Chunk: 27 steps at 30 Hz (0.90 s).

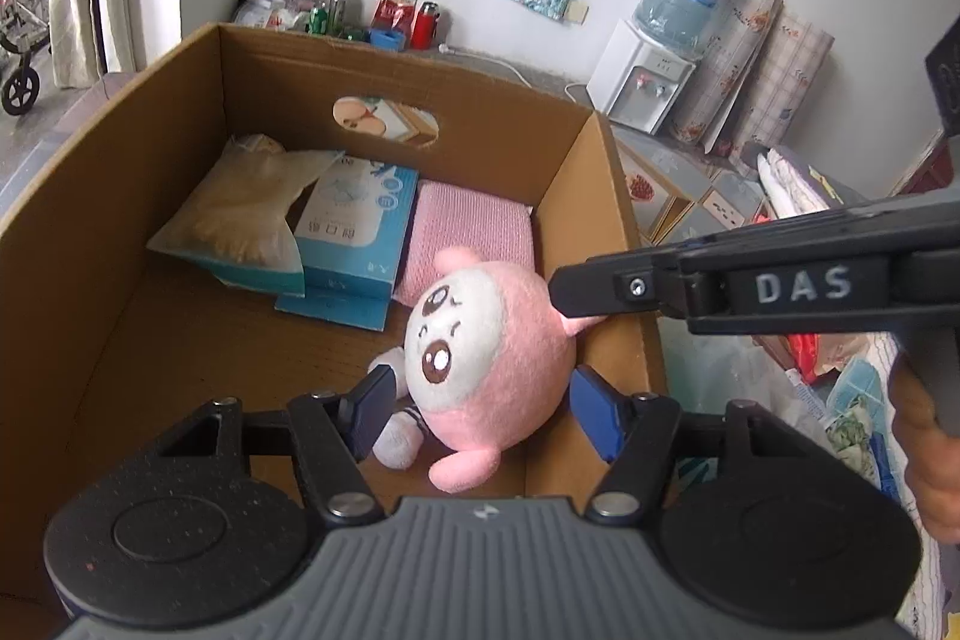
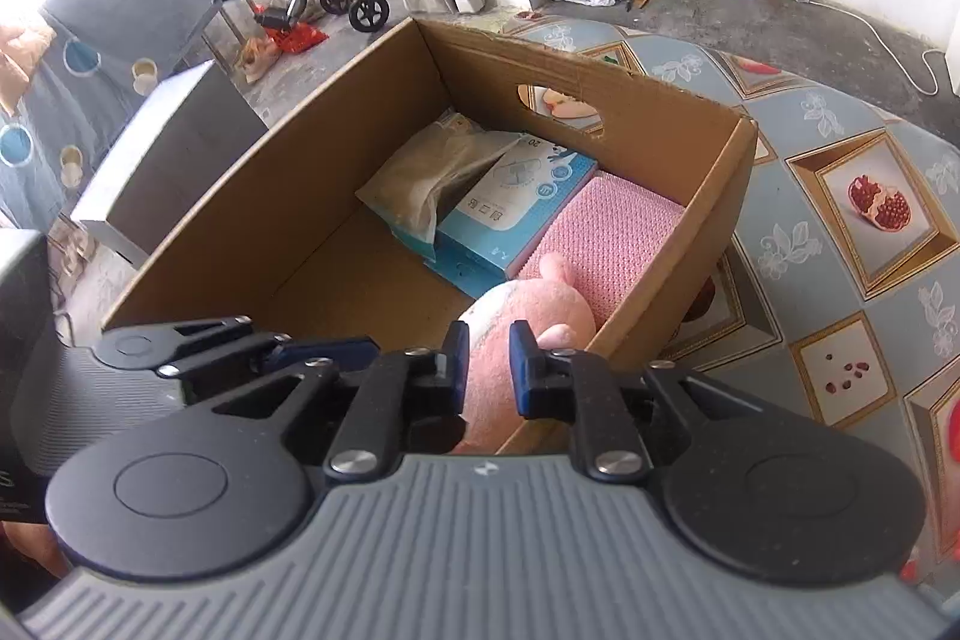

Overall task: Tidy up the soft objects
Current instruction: 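Carry the pink plush toy into the cardboard box and release it, then return the right gripper to the pile and grasp the blue wet-wipe pack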

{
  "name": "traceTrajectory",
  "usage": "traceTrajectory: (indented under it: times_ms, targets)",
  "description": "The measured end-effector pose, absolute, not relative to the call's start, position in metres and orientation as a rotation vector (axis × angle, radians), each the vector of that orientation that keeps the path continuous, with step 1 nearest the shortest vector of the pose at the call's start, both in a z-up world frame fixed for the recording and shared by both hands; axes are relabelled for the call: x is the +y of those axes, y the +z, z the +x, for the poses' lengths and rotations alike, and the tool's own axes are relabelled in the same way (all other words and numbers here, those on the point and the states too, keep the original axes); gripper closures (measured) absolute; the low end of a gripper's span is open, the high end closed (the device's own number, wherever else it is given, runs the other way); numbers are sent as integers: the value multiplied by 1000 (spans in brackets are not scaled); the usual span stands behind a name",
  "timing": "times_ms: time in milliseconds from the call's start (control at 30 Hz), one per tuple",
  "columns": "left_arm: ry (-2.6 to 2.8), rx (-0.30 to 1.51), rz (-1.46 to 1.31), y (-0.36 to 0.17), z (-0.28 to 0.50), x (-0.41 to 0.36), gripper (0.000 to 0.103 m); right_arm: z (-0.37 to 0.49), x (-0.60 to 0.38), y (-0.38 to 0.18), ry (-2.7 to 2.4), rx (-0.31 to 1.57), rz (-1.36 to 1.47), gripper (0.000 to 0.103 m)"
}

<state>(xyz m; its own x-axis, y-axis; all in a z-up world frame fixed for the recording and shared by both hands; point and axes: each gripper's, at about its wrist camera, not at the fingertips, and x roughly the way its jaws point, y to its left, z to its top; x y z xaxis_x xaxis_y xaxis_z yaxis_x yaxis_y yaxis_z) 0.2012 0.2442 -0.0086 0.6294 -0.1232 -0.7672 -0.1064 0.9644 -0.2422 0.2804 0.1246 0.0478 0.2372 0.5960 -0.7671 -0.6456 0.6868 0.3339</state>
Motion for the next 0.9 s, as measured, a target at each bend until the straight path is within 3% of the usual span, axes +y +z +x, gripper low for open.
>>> traceTrajectory:
  times_ms: [233, 333, 600, 900]
  targets:
    - [4, 835, -242, 10, 182, 237, 36, 265, 76, 78, 838, 920, 79, 58]
    - [10, 777, -220, 26, 164, 228, 31, 249, 42, 95, 800, 874, 103, 52]
    - [-84, 631, -177, 68, 119, 178, 24, 206, -67, 119, 598, 819, 132, 46]
    - [-260, 618, -112, 62, 103, 96, 24, 168, -171, 85, 427, 890, 223, 46]
